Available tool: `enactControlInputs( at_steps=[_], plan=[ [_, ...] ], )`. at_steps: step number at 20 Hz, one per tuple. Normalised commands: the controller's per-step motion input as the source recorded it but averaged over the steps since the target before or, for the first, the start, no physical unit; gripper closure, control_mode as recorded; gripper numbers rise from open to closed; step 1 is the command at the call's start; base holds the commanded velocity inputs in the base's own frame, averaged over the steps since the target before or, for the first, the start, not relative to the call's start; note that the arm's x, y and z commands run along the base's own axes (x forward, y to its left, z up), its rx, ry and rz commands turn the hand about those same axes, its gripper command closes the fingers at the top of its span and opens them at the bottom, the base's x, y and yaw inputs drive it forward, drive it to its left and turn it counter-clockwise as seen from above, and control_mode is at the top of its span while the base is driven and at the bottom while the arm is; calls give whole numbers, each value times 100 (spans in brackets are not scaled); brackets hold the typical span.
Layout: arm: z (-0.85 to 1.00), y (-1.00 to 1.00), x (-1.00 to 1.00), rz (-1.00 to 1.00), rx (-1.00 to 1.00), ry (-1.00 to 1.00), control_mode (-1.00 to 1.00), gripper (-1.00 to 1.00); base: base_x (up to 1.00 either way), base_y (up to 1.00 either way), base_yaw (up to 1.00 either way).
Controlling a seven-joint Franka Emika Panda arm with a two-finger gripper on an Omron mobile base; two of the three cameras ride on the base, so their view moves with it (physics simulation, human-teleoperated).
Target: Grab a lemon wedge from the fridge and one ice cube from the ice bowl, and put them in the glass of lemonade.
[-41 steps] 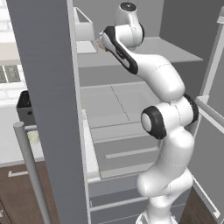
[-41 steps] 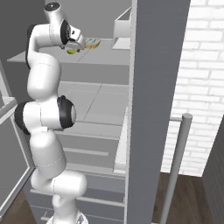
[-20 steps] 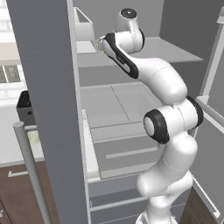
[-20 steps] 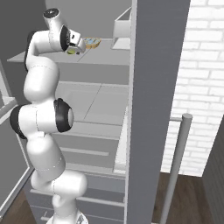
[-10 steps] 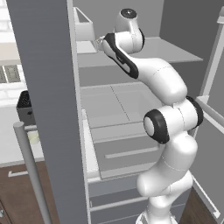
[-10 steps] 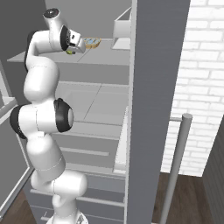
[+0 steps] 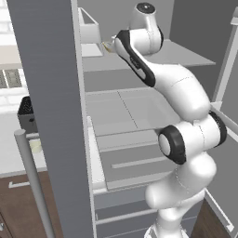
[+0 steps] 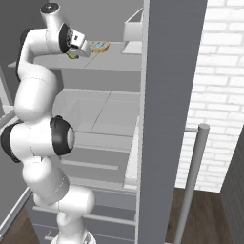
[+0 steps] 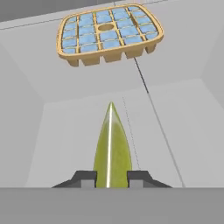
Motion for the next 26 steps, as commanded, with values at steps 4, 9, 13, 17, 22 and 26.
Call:
enactControlInputs(
  at_steps=[4, 9, 13, 17, 22, 26],
  plan=[
    [-4, -35, -100, 0, 5, -15, -100, 100, 0, 0, 0],
    [-12, -33, -100, 0, 3, -10, -100, 100, 0, 0, 0],
    [-26, -22, -100, 0, 0, -1, -100, 100, 0, 0, 0],
    [-16, -6, -100, 1, 0, 1, -100, 100, 0, 0, 0],
    [-37, 0, -98, 3, -1, 7, -100, 100, 0, 0, 0],
    [-69, 0, -85, 4, -4, 17, -100, 100, 0, 0, 0]
  ],
)
